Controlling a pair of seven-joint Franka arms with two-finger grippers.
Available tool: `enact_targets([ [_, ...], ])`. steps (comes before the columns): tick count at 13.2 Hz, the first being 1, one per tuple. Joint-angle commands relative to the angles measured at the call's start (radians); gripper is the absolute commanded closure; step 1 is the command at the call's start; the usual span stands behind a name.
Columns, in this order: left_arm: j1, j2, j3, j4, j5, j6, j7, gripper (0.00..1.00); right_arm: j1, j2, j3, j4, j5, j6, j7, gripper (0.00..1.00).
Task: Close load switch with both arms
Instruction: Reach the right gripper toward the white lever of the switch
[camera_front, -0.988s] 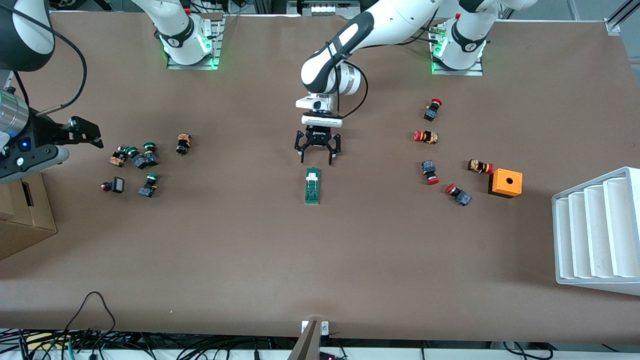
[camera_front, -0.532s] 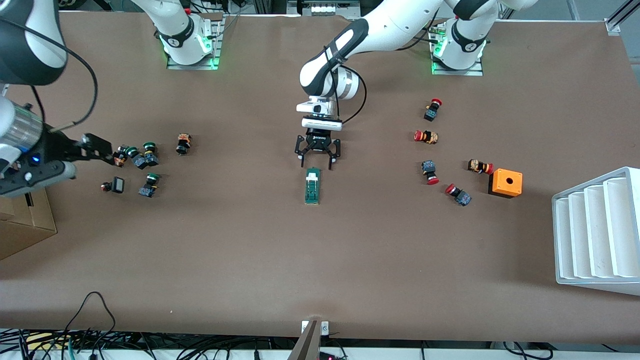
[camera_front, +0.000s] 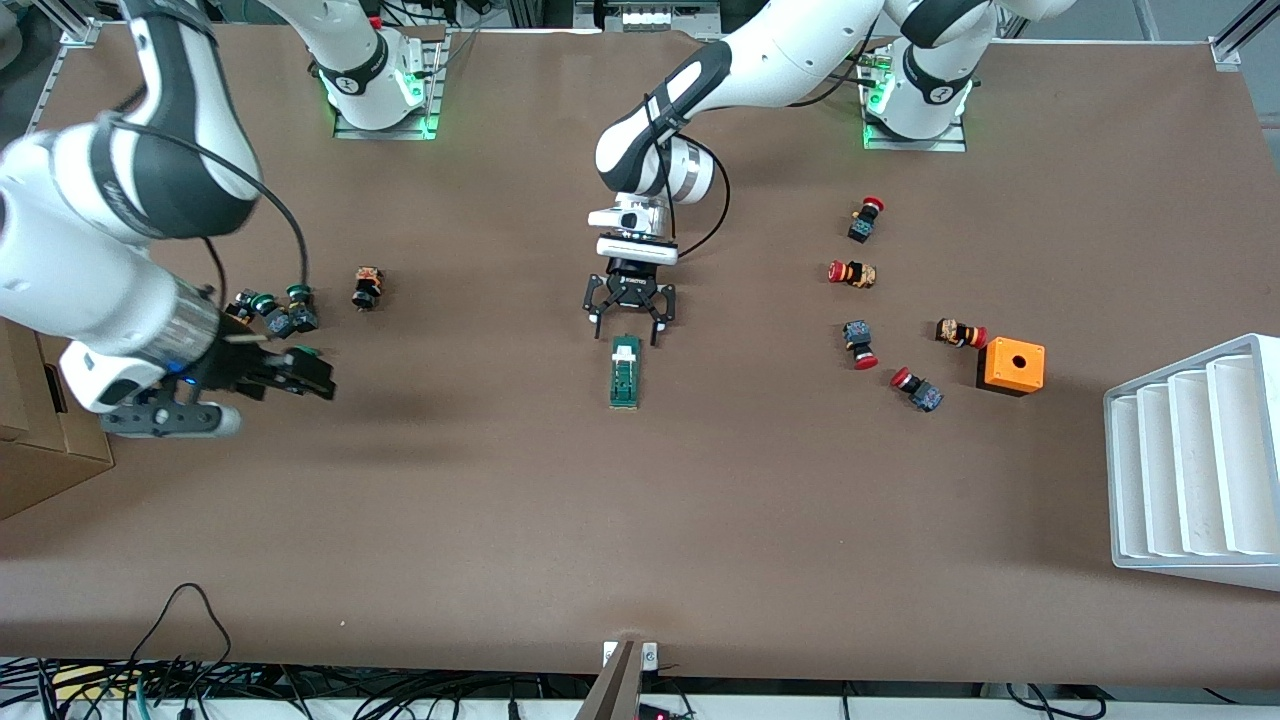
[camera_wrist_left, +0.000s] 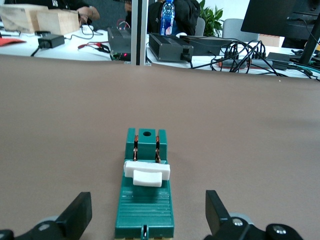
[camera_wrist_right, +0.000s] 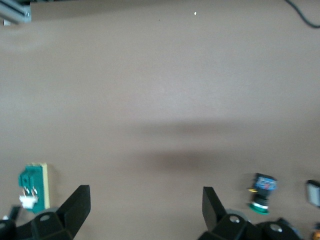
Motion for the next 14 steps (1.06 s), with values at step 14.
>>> enact_targets([
  [14,-0.034,0.091,0.016,0.054,0.111,-0.122,0.023,0.0,0.304,0.162,0.001,0.085,0.132,0.232,1.046,0.01],
])
